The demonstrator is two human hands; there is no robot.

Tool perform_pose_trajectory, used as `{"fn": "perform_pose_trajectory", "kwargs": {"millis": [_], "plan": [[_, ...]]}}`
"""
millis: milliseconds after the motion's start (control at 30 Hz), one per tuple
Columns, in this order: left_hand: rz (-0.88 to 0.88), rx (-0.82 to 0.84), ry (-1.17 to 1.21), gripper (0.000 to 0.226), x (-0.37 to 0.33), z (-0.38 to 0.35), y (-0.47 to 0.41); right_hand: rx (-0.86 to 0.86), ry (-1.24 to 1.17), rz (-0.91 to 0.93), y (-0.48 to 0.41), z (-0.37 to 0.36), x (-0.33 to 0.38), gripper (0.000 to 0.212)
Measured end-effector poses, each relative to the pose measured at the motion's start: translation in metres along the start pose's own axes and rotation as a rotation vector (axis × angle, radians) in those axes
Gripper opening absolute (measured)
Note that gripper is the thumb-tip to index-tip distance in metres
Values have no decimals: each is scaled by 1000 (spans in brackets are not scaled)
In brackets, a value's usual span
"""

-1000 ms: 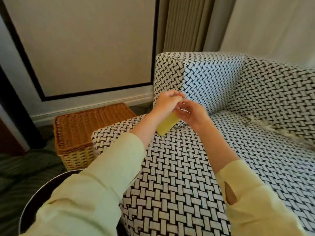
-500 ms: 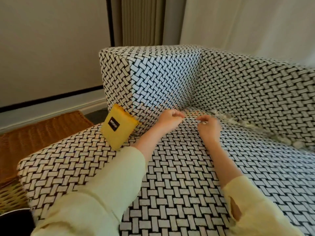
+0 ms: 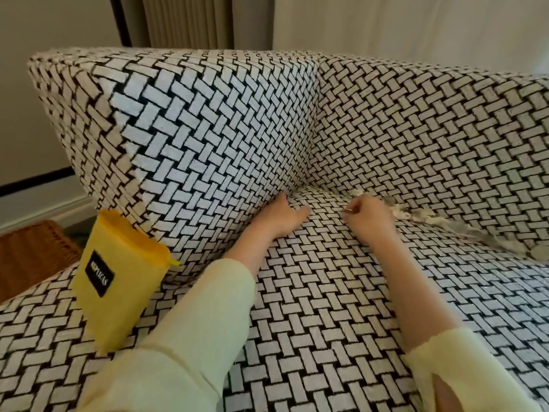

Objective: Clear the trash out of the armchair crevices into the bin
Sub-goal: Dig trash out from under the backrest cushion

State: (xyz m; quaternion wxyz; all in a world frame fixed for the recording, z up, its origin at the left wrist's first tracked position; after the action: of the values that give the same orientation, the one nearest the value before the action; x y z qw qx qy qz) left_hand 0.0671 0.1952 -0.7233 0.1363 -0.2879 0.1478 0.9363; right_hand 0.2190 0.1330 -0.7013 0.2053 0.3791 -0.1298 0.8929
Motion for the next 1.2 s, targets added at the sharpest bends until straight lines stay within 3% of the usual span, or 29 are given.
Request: {"fn": "perform_pose_trajectory", "kwargs": {"millis": [167, 333, 567, 667, 733, 833, 967, 1067, 1200], "plan": [[-57, 100, 162, 78, -3, -3, -39, -82, -167, 7, -5, 2, 0, 7], [-83, 159, 149, 78, -18, -7, -66, -94, -300, -40, -17, -1, -1, 10], [-51, 141, 152, 79, -23, -8, -83, -208, -466, -114, -26, 6, -15, 16], [-89, 22, 139, 71, -21, -6, -81, -271, -478, -158, -34, 8, -17, 9], [-220, -78, 95, 52, -27, -1, -77, -297, -491, -188, -40, 9, -19, 8], [-580, -163, -134, 25, -46, 3, -77, -387, -501, -228, -42, 13, -23, 12], [-572, 74, -233, 34, -53, -4, -90, -496, -280, -212, -43, 23, -28, 22], [-513, 226, -281, 36, -63, -10, -97, -473, -28, -217, -46, 23, -31, 21], [-413, 310, -385, 51, -83, -24, -100, -451, -35, -275, -48, 18, -31, 17]]}}
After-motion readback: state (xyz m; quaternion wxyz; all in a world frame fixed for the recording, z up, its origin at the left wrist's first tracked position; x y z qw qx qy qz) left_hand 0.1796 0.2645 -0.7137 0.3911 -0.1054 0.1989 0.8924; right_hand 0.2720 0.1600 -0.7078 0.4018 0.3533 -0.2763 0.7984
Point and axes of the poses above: each hand's wrist, its own y-axis away from the middle knuckle, its own z-axis out of the back of the hand, x = y × z, the point moved 4 cm from there along -y, towards the middle knuckle, and after that the axes turned 8 degrees about -y, right-handed, at the moved point
